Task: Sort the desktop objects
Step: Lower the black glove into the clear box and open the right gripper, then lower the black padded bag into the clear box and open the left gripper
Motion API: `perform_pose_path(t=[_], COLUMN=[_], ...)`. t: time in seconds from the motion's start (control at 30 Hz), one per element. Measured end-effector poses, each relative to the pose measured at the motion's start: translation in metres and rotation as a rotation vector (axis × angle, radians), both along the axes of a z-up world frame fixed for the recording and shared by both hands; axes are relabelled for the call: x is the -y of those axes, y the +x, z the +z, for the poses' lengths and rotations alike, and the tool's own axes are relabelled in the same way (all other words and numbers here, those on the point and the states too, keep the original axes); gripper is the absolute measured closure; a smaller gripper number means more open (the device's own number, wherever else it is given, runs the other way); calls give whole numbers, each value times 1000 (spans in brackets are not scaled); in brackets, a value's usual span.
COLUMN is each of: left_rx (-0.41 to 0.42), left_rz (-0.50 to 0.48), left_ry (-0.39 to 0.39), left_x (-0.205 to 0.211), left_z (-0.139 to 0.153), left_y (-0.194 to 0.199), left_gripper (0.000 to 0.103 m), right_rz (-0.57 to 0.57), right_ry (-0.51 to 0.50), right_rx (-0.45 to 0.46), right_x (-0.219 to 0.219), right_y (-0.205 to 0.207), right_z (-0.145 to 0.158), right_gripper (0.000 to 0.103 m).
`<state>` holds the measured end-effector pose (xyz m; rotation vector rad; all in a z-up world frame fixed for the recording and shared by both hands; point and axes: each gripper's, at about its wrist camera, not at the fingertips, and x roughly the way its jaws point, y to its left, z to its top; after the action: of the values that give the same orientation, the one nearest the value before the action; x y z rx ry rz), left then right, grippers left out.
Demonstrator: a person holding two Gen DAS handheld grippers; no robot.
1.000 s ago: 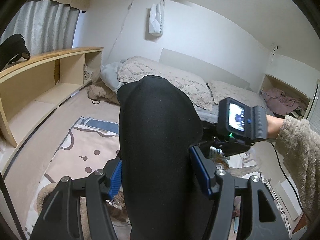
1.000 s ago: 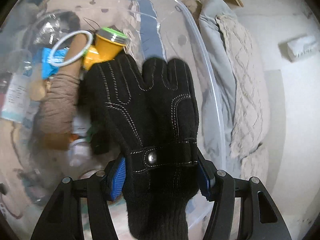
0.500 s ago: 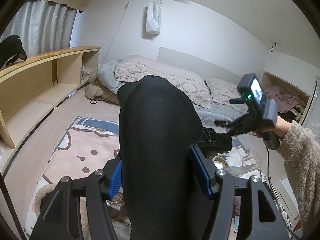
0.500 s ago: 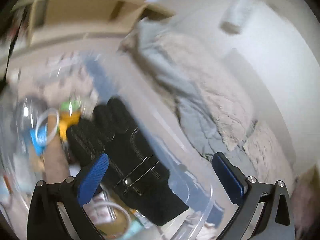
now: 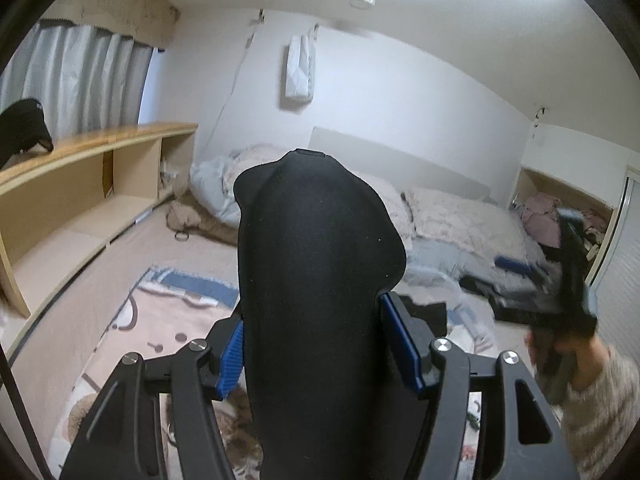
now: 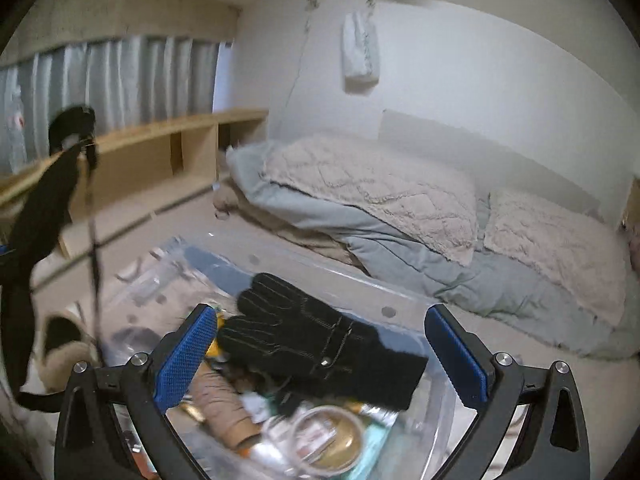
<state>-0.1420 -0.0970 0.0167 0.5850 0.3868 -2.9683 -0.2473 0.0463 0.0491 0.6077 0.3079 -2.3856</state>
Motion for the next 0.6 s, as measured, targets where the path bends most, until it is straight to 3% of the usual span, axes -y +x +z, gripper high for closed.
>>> perform_pose_path(t=[0.37, 0.5, 0.6], left_rx=[-108, -181, -174], left_rz=[-138, -162, -183], left_ry=[-139, -222, -312], left_x=[-37, -47, -54], left_z=[34, 36, 27], left_y=[-44, -68, -90], left_gripper=[41, 40, 40], right_rz=[-51, -79, -82], right_ry=[-170, -199, -220], right_rx=[22, 31, 32], right_x=[-53, -68, -75], right_y=[80, 94, 102], right_z=[10, 6, 4], right_gripper=[0, 0, 0])
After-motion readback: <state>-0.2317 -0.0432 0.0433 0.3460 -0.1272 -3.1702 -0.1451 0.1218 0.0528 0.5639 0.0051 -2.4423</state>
